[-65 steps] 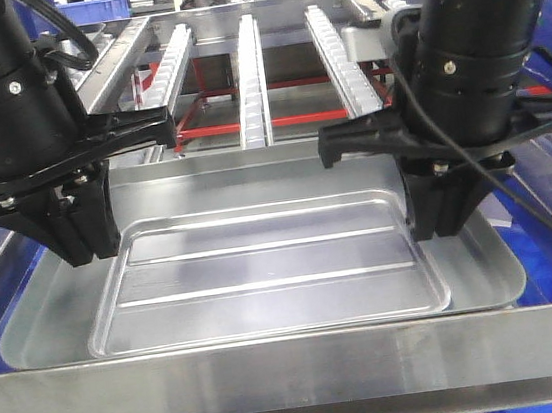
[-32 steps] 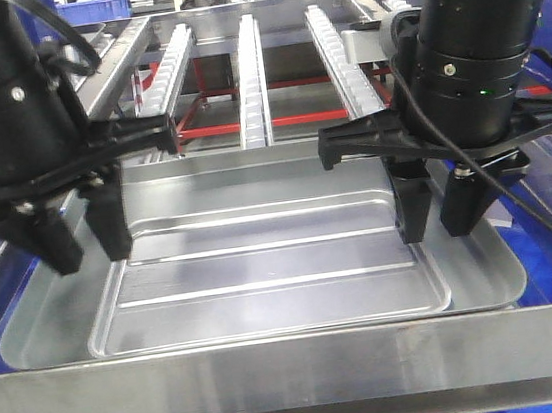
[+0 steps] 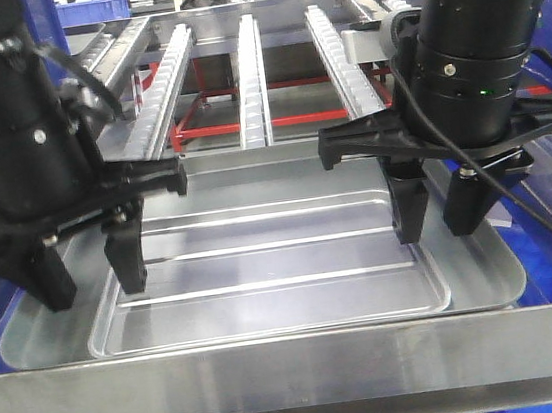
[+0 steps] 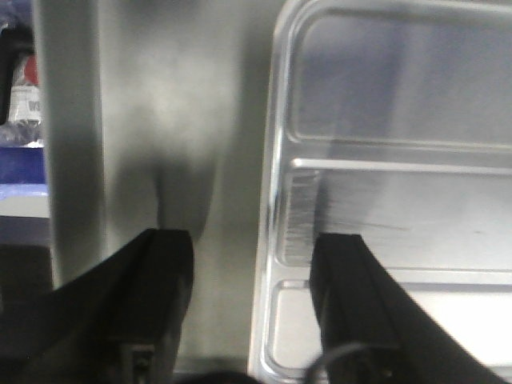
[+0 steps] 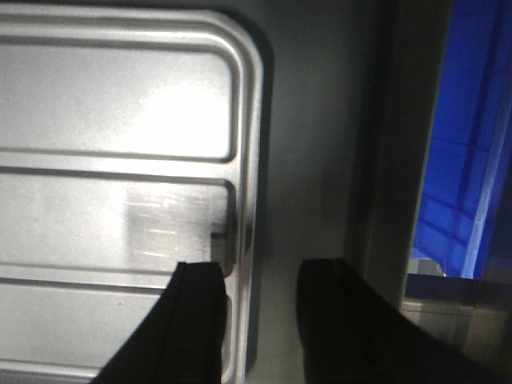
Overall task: Grab silver tray and place in blue box
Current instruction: 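Lower both open grippers onto the side rims of the silver tray, then close both grippers on the tray's side rims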
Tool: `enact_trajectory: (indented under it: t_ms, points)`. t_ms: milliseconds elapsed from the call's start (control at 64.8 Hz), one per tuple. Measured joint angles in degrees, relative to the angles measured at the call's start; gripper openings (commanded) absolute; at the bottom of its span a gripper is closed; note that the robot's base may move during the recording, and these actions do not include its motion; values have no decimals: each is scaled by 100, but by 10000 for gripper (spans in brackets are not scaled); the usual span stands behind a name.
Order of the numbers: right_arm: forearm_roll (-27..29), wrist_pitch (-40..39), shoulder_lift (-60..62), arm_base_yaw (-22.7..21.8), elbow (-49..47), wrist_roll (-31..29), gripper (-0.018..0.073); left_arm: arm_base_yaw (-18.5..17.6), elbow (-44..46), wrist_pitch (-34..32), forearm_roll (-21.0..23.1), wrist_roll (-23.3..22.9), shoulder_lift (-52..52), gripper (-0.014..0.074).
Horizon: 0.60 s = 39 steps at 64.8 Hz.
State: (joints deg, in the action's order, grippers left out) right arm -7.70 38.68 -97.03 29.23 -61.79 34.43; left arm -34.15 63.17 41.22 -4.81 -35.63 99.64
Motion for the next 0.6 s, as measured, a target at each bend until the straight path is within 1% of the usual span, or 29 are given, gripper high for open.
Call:
enact_trajectory:
  t_ms: [170, 602]
  points:
    - [0, -120, 0, 0, 0, 0, 354, 0, 0, 0, -22, 0, 12, 263]
    - [0, -120, -184, 0, 0, 0, 354, 0, 0, -10, -43, 0, 12, 263]
